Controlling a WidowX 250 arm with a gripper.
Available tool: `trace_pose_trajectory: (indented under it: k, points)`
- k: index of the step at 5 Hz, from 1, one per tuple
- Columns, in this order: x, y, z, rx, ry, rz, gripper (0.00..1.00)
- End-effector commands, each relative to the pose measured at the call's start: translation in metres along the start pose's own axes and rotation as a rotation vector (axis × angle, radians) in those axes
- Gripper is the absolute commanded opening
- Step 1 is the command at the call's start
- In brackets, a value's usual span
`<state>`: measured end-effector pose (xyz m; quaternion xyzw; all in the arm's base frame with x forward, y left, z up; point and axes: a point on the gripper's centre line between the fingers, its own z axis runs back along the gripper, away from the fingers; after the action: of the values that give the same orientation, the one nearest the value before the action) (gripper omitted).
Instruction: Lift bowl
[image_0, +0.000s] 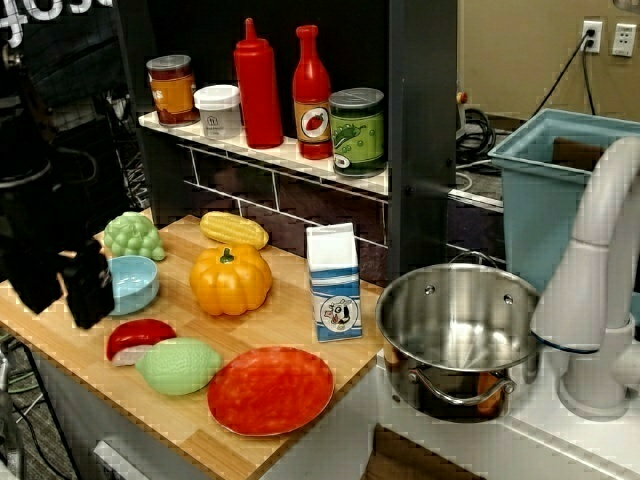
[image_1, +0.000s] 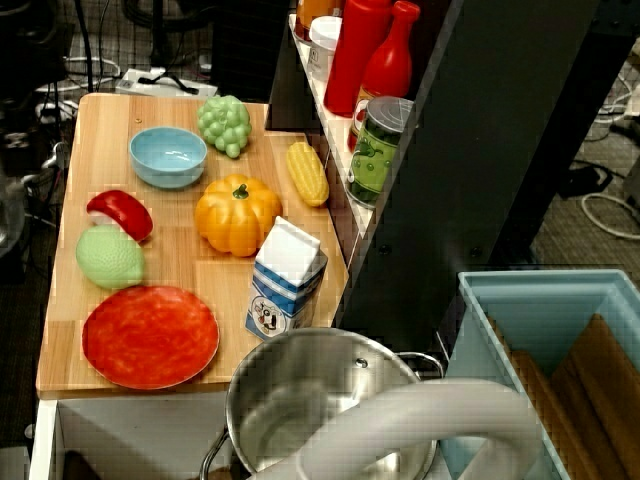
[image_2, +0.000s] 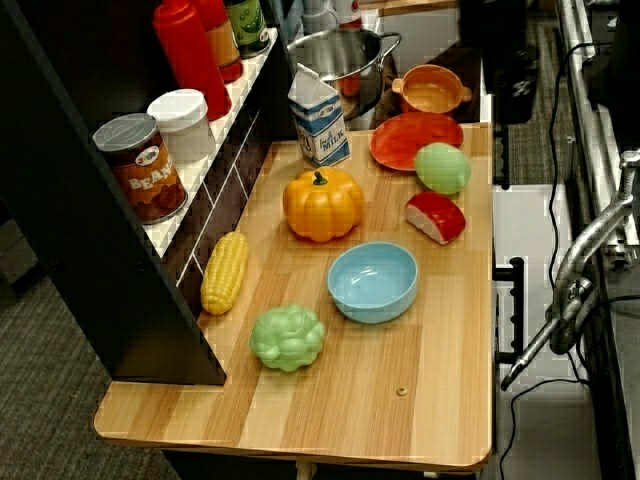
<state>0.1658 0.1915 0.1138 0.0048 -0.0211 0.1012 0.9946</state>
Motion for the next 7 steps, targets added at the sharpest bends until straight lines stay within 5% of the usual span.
trace_pose_trajectory:
  k: [1, 4, 7]
  points:
    - [0.025, 0.009, 0.013, 0.029, -0.062, 0.051, 1.0]
    - [0.071, 0.021, 0.002, 0.138, -0.007, -0.133, 1.0]
    - [0.072, 0.049, -0.012, 0.131, 0.018, -0.297, 1.0]
